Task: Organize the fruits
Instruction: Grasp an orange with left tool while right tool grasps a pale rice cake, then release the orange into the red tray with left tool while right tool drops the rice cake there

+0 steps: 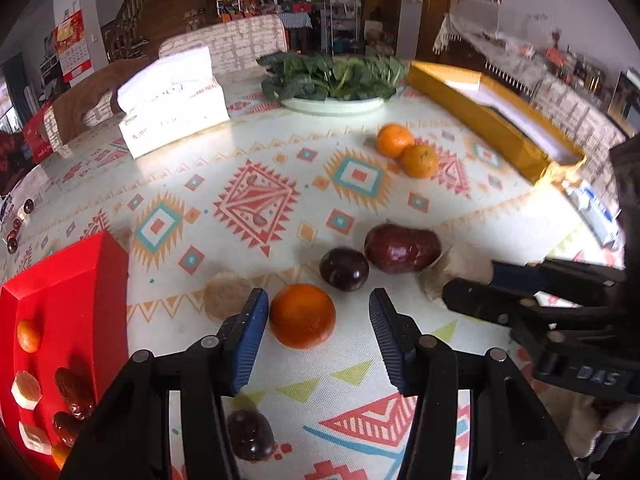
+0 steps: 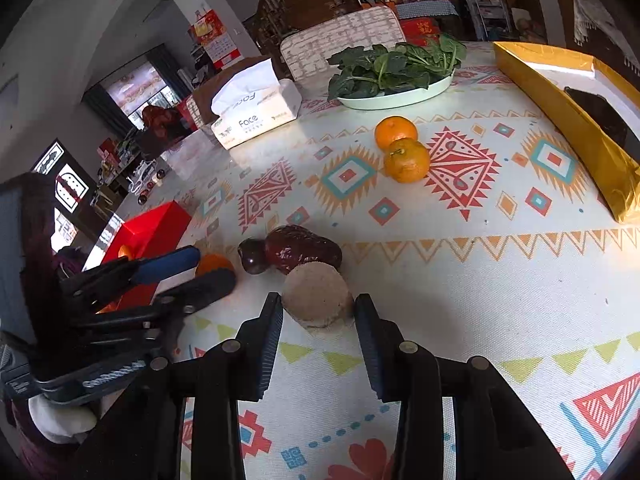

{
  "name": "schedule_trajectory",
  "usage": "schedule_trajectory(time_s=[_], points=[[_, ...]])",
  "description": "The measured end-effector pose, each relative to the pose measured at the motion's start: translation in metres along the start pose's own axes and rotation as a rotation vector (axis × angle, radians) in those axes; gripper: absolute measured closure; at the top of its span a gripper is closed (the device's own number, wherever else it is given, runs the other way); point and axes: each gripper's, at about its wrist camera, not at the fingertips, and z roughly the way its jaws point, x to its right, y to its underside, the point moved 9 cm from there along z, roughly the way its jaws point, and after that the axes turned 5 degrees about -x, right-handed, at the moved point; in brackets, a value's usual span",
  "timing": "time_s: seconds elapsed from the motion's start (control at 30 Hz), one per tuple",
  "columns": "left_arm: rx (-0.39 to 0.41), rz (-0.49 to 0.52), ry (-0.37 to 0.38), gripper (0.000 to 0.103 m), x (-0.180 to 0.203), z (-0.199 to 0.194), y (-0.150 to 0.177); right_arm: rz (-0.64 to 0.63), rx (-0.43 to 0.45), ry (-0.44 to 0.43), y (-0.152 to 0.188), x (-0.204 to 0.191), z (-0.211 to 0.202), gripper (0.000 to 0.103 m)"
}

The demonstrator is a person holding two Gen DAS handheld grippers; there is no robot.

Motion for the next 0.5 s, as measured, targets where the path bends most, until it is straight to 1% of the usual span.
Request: schedule_trajectory(time_s=[0.03, 0.07, 0.1, 0.13, 0.2, 0.3, 0.4, 0.5], points=[[-0.002, 0.013, -0.020, 0.052, 0.001, 0.002, 0.002, -0.004, -0.001, 0.001, 0.000, -0.001, 0.001, 0.062], [0.000, 0.019, -0.035, 0.059, 0.001, 0.002, 0.002, -0.007, -0.001, 0.003, 0.000, -0.001, 0.001, 0.062], [0.006, 0.023, -0.053, 0.071, 0.000, 0.001, 0.003, -0.007, 0.000, 0.002, 0.000, -0.002, 0.001, 0.062], [0.010, 0.023, -0.057, 0.071, -0.001, 0.000, 0.003, -0.009, 0.001, 0.004, 0.000, -0.002, 0.001, 0.062], [0.017, 0.006, -0.016, 0.071, 0.000, -0.004, 0.004, -0.012, 0.002, 0.006, 0.000, -0.002, 0.001, 0.062], [0.039, 0.007, -0.030, 0.071, 0.002, -0.011, 0.005, -0.017, 0.005, 0.012, 0.000, -0.002, 0.001, 0.062], [0.071, -0.034, -0.007, 0.071, 0.000, -0.026, 0.008, -0.019, 0.013, 0.014, -0.001, -0.002, 0.000, 0.062], [0.108, -0.104, 0.021, 0.071, -0.009, -0.044, 0.013, -0.022, 0.023, 0.014, -0.001, -0.002, -0.003, 0.062]])
